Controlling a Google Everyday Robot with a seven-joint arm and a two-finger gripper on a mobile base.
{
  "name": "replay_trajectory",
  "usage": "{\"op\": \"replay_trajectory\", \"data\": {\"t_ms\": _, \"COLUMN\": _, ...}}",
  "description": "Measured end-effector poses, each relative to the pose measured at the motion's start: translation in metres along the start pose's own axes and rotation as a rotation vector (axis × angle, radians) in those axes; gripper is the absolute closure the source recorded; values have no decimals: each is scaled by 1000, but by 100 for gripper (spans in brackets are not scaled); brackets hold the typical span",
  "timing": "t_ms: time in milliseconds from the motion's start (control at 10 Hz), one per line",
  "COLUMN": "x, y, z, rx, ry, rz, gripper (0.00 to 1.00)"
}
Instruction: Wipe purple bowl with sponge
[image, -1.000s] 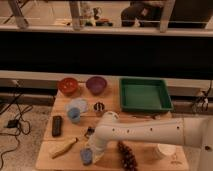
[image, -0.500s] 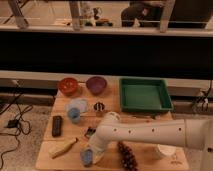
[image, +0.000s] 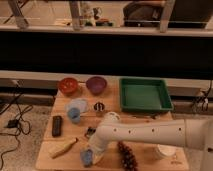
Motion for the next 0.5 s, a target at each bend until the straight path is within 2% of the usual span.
{"op": "replay_trajectory", "data": {"t_ms": 200, "x": -18, "y": -2, "z": -9, "rx": 56, "ry": -12, "rz": -32, "gripper": 100}}
{"op": "replay_trajectory", "data": {"t_ms": 500, "x": -55, "y": -4, "z": -42, "rx": 145, "ry": -32, "rz": -104, "gripper": 100}}
